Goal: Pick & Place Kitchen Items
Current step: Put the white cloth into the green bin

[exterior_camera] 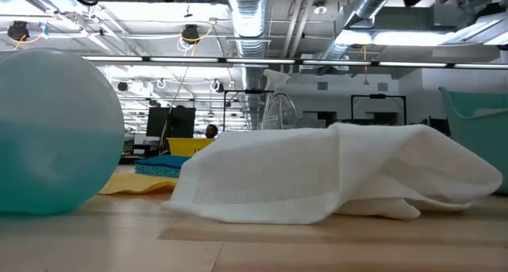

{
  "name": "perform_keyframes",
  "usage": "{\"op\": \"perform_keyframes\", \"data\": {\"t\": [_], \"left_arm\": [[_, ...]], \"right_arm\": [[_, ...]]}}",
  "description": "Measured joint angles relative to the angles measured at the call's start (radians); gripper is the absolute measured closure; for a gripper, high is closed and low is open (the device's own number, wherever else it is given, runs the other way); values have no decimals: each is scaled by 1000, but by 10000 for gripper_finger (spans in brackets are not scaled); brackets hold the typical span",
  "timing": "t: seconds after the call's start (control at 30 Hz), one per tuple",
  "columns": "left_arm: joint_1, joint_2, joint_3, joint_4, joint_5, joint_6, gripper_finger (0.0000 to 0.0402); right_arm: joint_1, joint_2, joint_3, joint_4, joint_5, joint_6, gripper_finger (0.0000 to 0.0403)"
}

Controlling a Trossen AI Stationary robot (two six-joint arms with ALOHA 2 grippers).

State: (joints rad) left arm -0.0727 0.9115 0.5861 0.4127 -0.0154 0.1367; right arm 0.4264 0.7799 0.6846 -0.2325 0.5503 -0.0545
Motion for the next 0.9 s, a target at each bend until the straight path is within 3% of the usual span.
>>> {"op": "perform_keyframes", "data": {"t": [0.17, 0.47, 0.9], "left_arm": [[0, 0, 0, 0, 0, 42, 147], [1, 0, 0, 1, 0, 131, 147], [2, 0, 1, 75, 0, 180, 147]], "right_arm": [[-31, 104, 0, 0, -2, -3, 295], [-147, 271, 0, 1, -11, 131, 295], [-135, 450, 0, 91, -401, 232, 295]]}}
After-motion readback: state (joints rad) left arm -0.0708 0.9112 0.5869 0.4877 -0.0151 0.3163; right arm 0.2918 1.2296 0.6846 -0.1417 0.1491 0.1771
